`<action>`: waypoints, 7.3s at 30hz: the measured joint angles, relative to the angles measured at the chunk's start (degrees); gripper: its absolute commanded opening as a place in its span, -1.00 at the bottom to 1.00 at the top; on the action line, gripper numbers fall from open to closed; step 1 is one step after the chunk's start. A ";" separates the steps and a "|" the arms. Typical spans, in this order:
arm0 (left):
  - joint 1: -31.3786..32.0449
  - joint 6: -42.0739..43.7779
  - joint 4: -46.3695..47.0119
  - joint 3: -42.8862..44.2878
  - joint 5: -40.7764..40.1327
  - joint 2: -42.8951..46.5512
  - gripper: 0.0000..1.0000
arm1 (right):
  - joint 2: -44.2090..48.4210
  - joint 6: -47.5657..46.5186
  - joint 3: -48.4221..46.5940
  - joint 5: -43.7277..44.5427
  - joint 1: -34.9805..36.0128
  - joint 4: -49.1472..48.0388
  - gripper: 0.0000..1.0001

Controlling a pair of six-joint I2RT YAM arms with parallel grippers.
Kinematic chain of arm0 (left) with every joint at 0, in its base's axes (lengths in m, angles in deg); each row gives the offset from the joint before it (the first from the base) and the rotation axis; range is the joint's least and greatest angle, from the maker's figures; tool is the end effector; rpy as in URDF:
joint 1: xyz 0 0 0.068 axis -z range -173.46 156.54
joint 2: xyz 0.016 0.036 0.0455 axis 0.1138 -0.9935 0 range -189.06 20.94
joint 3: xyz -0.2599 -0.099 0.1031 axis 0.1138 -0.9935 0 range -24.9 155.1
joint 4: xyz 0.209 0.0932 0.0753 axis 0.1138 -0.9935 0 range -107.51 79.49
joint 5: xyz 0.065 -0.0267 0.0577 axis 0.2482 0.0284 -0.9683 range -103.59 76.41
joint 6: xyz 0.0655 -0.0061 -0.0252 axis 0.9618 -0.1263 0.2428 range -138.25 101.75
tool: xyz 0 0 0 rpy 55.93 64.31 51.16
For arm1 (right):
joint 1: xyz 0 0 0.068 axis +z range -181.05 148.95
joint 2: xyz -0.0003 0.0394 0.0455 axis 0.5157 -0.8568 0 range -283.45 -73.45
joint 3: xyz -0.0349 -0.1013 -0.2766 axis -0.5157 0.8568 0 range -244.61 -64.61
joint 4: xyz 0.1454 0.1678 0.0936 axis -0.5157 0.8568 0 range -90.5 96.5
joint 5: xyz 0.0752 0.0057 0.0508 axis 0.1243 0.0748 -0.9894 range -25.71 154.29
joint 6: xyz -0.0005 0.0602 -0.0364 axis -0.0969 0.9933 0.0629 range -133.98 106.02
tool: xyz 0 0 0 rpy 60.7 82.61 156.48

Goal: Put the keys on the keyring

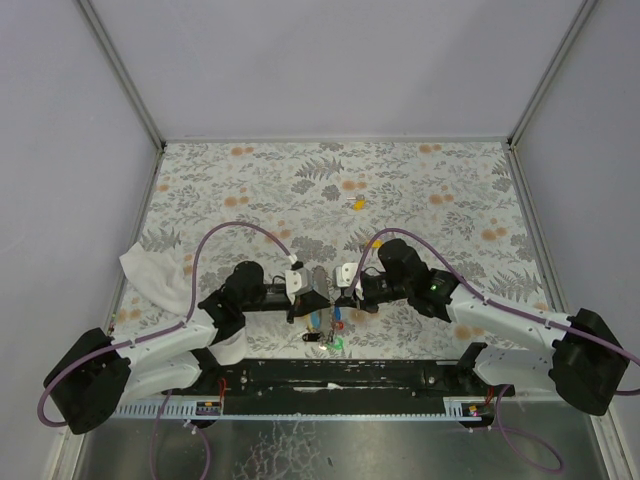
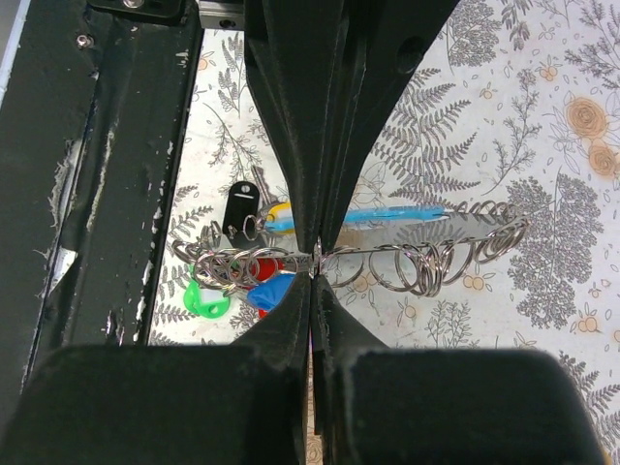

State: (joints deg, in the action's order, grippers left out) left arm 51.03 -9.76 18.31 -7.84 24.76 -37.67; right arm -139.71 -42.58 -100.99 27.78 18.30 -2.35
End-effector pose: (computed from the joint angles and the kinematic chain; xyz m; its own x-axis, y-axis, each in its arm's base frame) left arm 0.1124 -0.1605 0.2306 -0.0105 0.1727 -0.9849 0.9938 0.1110 0.0089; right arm 0.1261 0.1993 0.2621 0.1869 -0.3729 -0.9088 -0.9823 -0.0608 -0.1771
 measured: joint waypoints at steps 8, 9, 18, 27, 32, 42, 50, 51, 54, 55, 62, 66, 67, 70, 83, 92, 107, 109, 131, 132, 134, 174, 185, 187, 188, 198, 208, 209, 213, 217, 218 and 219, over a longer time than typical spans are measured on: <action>0.24 0.20 -0.92 1.25 -0.46 -0.70 -1.00 | 2.23 -0.15 0.00 1.62 0.00 1.11 -1.00; 0.35 0.28 -1.25 1.44 -0.57 -0.74 -1.00 | 2.45 -0.17 0.00 1.68 0.00 1.20 -1.00; 0.59 -0.09 -2.03 1.88 -2.03 -0.85 -1.00 | 2.38 -0.81 -0.11 1.79 0.00 1.42 -1.00; 0.55 -4.50 -2.51 1.88 -5.57 -0.57 -1.00 | 1.33 -2.29 -0.76 1.62 0.00 2.03 -1.00; 0.31 -9.29 -2.36 1.88 -7.52 -0.57 -1.00 | 0.57 -2.99 -1.07 1.97 0.00 2.27 -1.00; -0.35 -20.46 1.84 -0.39 -12.94 1.70 -1.00 | -0.50 -3.19 -1.86 2.89 0.00 1.97 -1.00; -0.42 -28.87 15.30 -6.03 -17.62 0.55 -1.00 | -0.50 -1.05 -1.86 3.23 0.00 -0.76 -1.00; -0.42 -29.77 16.85 -6.60 -18.27 0.37 -1.00 | -0.50 -0.90 -1.86 3.28 0.00 -1.20 -1.00; -0.39 -32.33 20.59 -7.89 -20.41 0.35 -1.00 | -0.50 -0.85 -1.92 3.52 0.00 -2.29 -1.00; -0.39 -33.22 21.51 -8.11 -21.03 0.35 -1.00 | -0.50 -0.87 -2.03 3.61 0.00 -2.40 -1.00; -0.46 -37.40 27.74 -8.59 -25.11 -0.35 -1.00 | -0.79 -1.03 -4.52 4.81 0.00 -2.29 -1.00; -0.59 -37.83 29.99 -8.68 -25.97 -1.38 -0.67 | -0.79 -2.25 -5.55 6.16 0.04 -1.40 -1.00; -0.66 -37.75 30.58 -8.83 -26.18 -1.20 -0.63 | -0.63 -2.75 -5.60 6.58 0.09 -1.11 -1.00; -0.90 -35.91 30.29 -8.94 -26.36 0.94 -0.55 | 0.04 -4.55 -5.60 7.56 0.44 1.57 -1.00; -1.51 -19.37 13.38 -7.32 -18.88 9.22 -0.50 | 1.33 -13.00 -7.45 9.55 0.55 9.27 -1.00; -1.92 -7.39 8.85 -1.60 -7.15 0.15 -0.56 | 1.33 -19.74 -7.69 8.20 0.55 11.96 -1.00; -2.23 1.84 5.38 4.59 3.52 -7.89 -0.63 | 1.33 -23.41 -7.69 5.55 0.55 13.31 -1.00; -2.23 2.01 4.52 4.92 3.61 -8.31 -0.58 | 1.33 -23.52 -7.69 5.40 0.55 13.33 -1.00; -2.78 1.55 3.98 5.09 2.60 -7.50 -1.00 | 5.05 -22.84 -5.16 6.12 0.72 12.76 -1.00; -2.89 0.90 4.35 5.09 2.62 -7.50 -1.00 | 5.64 -22.62 -4.70 6.23 0.72 12.46 -1.00; -3.06 -0.83 5.29 5.09 2.60 -7.52 -1.00 | 7.28 -21.84 -3.17 6.80 0.76 10.78 -1.00; 1.18 -42.77 41.24 -8.17 -25.44 -12.44 -0.49 | 10.62 -17.05 8.70 11.19 1.20 -8.63 -1.00; 1.09 -21.40 17.40 -3.65 -18.45 3.06 -0.38 | 10.25 -22.51 4.74 11.56 1.29 -1.73 -1.00; 1.05 -17.62 14.21 -2.62 -16.17 2.36 -0.36 | 10.01 -23.67 3.96 11.28 1.29 -0.72 -1.00; 1.05 -16.09 13.07 -2.27 -15.21 1.88 -0.35 | 9.97 -24.15 3.58 11.02 1.29 -0.07 -1.00; 1.05 -2.10 3.63 0.94 -7.69 -1.03 -0.34 | 9.81 -28.00 2.47 7.87 1.29 4.20 -1.00; 1.05 2.01 2.67 4.72 -2.01 -6.38 -0.47 | 9.22 -29.77 1.84 6.32 1.29 5.14 -1.00; 1.05 2.12 2.54 4.85 -1.66 -6.67 -0.51 | 9.22 -29.81 1.84 6.21 1.29 5.18 -1.00; 1.05 2.69 1.88 5.18 -0.55 -7.23 -0.98 | 9.22 -29.97 1.84 5.62 1.29 5.31 -1.00; 1.01 2.86 1.09 5.55 -0.42 -7.37 -1.00 | 9.27 -29.94 1.84 5.53 1.29 5.51 -1.00; 1.01 2.80 1.05 5.57 -0.52 -7.37 -1.00 | 9.31 -29.94 1.84 5.55 1.29 5.55 -1.00; 0.98 2.58 1.07 5.57 -0.92 -7.37 -1.00 | 9.40 -29.94 1.84 5.62 1.29 5.68 -1.00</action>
State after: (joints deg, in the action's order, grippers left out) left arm 52.01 -7.18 19.38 -2.27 23.84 -45.03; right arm -130.31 -72.52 -99.15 33.40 19.59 3.33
